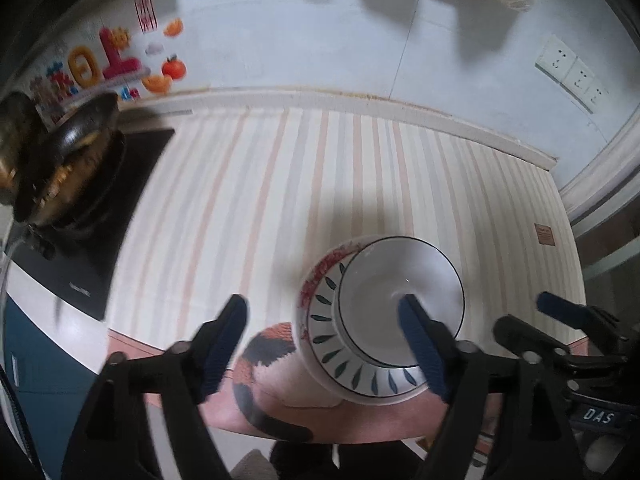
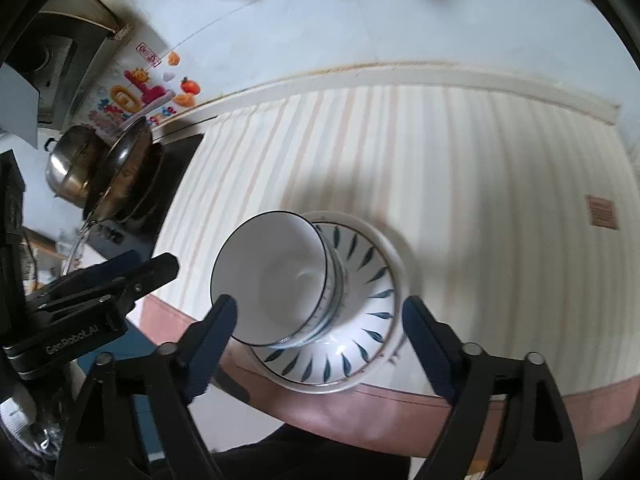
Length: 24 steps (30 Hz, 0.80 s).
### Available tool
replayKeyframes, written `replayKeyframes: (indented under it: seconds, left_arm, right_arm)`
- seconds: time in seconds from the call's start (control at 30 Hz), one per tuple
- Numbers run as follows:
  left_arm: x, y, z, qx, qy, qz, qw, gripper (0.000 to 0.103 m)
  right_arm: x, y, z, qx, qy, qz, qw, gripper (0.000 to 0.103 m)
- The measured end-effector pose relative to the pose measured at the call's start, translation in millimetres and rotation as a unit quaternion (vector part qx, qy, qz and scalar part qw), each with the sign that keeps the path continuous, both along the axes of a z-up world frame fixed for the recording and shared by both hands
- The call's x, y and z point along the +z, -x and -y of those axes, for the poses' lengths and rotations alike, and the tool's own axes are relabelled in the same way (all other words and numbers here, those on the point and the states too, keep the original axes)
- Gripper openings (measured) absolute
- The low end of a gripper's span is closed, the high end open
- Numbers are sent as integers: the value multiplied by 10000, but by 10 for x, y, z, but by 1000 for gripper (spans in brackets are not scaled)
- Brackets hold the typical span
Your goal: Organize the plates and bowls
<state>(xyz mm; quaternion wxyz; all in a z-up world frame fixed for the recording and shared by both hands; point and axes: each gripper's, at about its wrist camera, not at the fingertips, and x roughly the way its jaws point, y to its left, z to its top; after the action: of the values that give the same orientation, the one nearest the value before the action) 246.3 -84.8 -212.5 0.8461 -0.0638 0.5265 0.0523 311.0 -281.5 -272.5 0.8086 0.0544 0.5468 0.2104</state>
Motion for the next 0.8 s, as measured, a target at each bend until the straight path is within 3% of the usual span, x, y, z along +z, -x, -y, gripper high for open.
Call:
replayKeyframes:
  seconds: [0.33,0.53,0.7,0.8]
  left_arm:
    - [477,369,94,-128,-268,659,9974,92]
    - [884,800,184,-70,-464,1339,9899,92]
    - [1066,1199,272,34,-411,1578,9866,92]
    - [1129,1457,350,76,-421,1610,9860,100]
  right_arm:
    - [535,538,172,-629,239,758,9949,94]
    - [980,1006,200,-741,318,1307,9881,96]
    - [1347,1512,261,-791,321,1806,9798,98]
    - [1524,1834,312,-779,393,2027,9753,99]
